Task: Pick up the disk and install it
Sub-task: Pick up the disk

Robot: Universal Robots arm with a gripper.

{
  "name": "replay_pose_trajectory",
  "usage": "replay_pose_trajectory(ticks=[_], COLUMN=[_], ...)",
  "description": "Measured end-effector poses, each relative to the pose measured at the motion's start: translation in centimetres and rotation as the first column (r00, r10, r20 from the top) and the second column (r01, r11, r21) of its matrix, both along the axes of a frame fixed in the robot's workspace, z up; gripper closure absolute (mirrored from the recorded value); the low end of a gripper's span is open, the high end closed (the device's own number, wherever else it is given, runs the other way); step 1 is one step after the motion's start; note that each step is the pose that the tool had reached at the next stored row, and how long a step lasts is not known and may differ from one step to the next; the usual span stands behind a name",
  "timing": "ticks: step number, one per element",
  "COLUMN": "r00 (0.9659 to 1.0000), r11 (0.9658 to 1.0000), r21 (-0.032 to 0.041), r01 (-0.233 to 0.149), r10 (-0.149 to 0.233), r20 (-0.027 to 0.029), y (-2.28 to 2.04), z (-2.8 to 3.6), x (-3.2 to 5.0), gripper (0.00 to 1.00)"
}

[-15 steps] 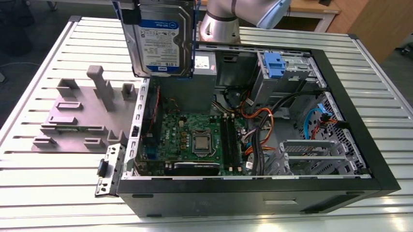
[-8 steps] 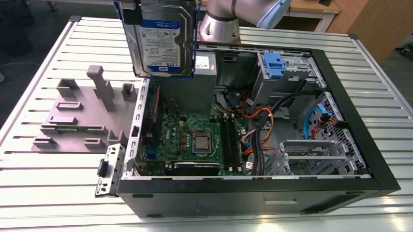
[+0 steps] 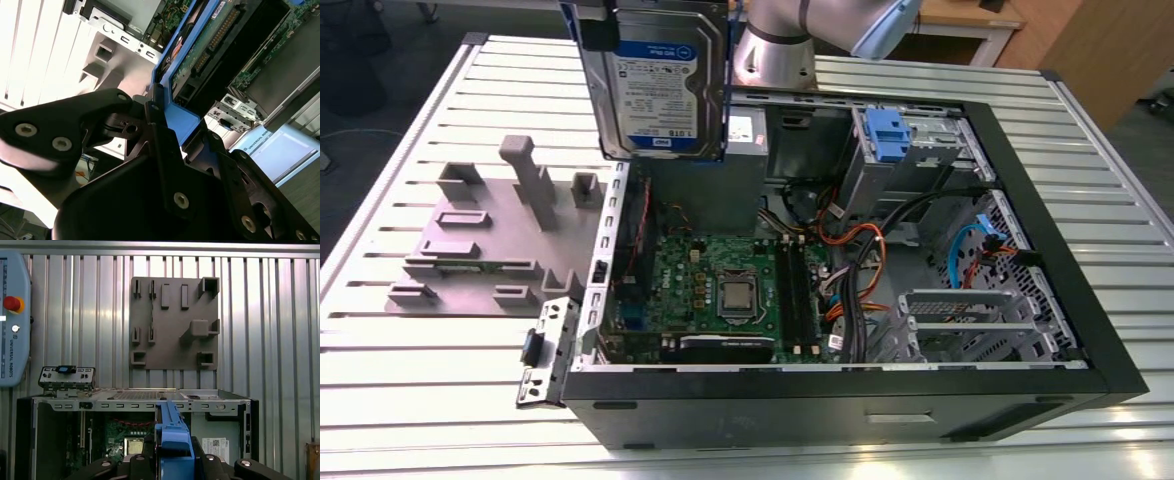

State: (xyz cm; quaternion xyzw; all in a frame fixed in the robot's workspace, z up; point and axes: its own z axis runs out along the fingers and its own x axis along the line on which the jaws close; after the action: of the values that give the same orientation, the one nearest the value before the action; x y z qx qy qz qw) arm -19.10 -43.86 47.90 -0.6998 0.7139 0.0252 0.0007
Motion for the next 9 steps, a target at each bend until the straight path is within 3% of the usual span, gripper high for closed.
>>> replay_pose_trajectory(ticks=[9], r00=[1.0000], r11=[1.0000], r21=[0.0000], r01=[0.000], r10=[0.000], r20=[0.0000], y=[0.00], z=[0.00], x=[0.09], gripper=[0.64])
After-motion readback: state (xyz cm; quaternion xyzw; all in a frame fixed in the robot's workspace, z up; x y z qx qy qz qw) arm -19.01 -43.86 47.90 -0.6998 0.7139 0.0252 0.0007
